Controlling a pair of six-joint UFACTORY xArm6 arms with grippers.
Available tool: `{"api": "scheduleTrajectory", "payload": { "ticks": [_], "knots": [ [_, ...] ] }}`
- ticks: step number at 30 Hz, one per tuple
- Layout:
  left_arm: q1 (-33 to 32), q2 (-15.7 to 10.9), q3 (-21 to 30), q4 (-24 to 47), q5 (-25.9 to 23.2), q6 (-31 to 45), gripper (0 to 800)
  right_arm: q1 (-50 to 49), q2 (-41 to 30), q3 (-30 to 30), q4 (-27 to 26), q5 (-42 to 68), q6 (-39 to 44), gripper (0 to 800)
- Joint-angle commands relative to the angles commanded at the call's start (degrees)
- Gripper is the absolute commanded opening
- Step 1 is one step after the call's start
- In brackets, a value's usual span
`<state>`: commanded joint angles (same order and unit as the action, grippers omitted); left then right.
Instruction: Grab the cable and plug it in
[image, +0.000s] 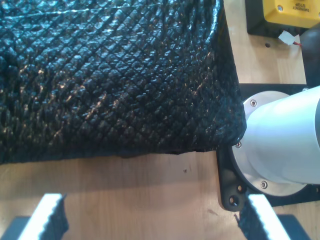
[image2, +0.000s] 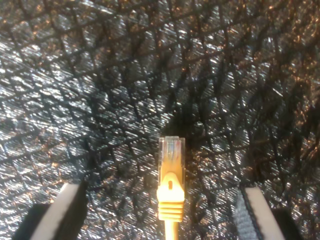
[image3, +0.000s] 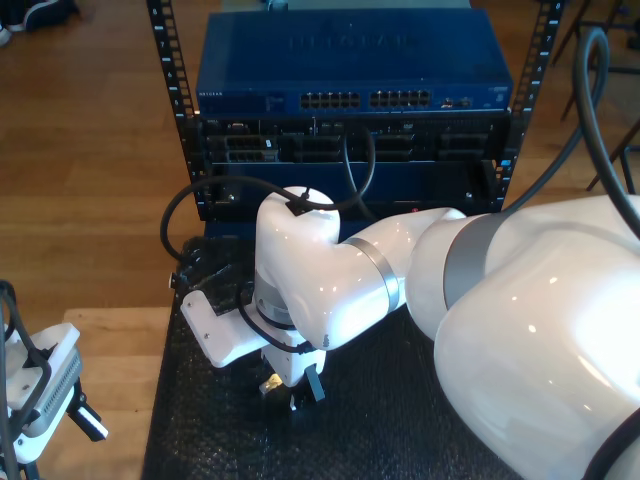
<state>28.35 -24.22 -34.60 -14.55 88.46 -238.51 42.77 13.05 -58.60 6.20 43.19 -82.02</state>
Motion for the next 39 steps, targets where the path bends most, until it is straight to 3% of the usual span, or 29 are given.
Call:
{"api": "scheduleTrajectory", "payload": {
  "ticks": [39],
  "knots": [
    [0.00,0.00,-0.09,0.00,0.00,0.09,800,-0.88,-0.35,1.85,-0.62,-3.60,0.09,357]
  ]
}}
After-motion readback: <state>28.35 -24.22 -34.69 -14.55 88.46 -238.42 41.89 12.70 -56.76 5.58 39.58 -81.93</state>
